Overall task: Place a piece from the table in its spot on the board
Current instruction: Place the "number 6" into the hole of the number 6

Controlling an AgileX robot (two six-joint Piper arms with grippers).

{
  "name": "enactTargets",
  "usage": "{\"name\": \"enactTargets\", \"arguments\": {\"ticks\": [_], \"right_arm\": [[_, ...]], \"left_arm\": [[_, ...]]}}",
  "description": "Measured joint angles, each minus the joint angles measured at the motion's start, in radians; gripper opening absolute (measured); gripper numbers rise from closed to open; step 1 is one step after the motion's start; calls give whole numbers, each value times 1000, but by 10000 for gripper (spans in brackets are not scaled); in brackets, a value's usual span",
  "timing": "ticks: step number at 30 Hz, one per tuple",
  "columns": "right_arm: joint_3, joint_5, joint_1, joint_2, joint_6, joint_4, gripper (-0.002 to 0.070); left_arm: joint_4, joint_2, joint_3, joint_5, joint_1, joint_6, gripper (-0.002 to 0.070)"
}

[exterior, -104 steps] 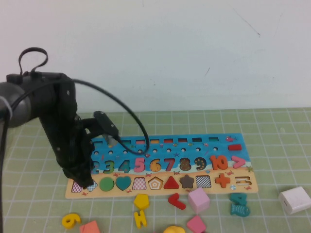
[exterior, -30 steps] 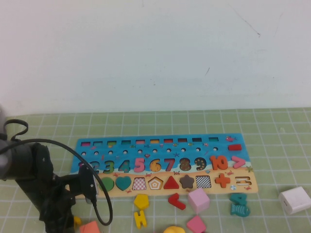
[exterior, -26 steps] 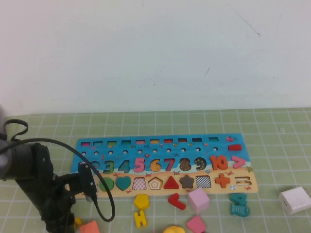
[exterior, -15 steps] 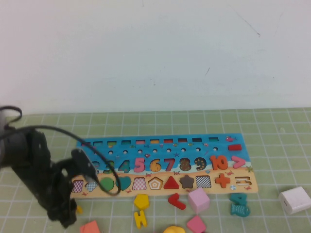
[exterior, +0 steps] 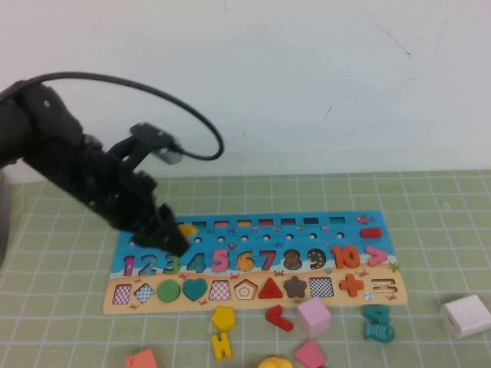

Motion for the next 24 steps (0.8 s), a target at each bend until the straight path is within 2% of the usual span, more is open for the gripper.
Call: {"name": "enactTargets", "arguments": {"ticks": [7,9,12,17,20,24], "right_arm": [[0,0,0,0,0,0,-1],[0,0,0,0,0,0,-1],[0,0,0,0,0,0,-1],[0,0,0,0,0,0,-1],[0,0,0,0,0,0,-1],[0,0,0,0,0,0,-1]], "left_arm": [[-207,2,-19,-32,-87,112,260],[-204,9,-21,-63,-116,116,260],[-123,19,-21,-131,-166,66,260],[137,31,-21,-271,-272,-189,260],[289,53,-46,-310,-330,-412,260],[411,121,-131,-286,-354,-707,260]]}}
